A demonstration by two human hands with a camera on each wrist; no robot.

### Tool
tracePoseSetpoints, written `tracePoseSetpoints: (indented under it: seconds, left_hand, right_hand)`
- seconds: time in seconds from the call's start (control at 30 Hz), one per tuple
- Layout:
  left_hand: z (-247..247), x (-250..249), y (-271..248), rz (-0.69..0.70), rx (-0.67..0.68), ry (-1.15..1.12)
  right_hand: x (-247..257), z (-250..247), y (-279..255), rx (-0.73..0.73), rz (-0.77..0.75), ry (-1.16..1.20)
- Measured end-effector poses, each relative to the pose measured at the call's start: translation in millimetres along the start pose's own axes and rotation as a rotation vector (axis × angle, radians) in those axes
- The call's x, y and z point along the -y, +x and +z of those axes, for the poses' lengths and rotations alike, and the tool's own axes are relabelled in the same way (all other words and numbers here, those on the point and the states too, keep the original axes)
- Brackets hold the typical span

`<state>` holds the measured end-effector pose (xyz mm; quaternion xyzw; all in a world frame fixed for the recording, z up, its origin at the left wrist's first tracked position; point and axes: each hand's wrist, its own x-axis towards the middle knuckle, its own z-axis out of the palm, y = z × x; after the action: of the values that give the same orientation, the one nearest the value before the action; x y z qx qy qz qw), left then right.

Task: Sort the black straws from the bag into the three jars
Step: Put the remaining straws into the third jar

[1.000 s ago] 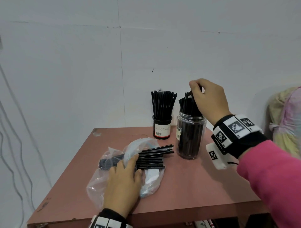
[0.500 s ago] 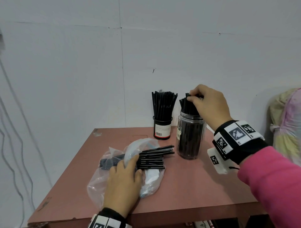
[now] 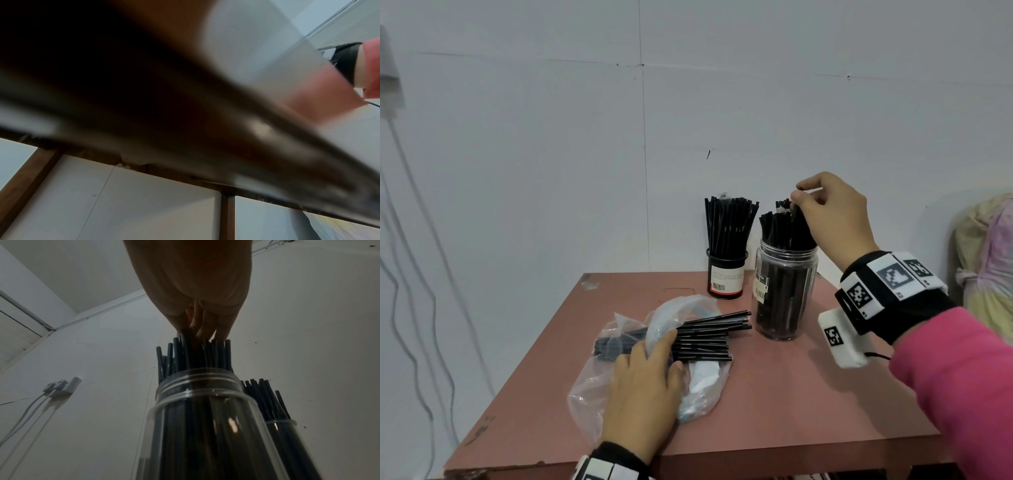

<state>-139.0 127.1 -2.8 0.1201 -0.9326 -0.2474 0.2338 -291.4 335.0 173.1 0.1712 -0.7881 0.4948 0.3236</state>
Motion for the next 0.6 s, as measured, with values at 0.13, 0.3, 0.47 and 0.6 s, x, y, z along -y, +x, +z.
tracePoseSetpoints:
  seconds: [0.13,0.3,0.47,0.6]
  left_hand:
    - [0.4,0.7,0.2,-0.005,0.004,-0.005]
    - [0.9,1.4,0.4,0.001,0.014,-0.007]
    - [0.9,1.3,0.6,-0.007,0.013,-0.012]
    - [3.1,2.9,1.4,-0.012,0.019,-0.022]
  right_hand:
    - [2.1,-0.3,2.0,-0.010,-0.023,-0.004]
    - [6.2,-1.1,5.3,0.015,-0.077,-0.021]
    - [-1.3,2.7,2.1,0.117,-0.023,-0.138]
    - [1.7,0.4,-5.5,0.108,-0.120,-0.322]
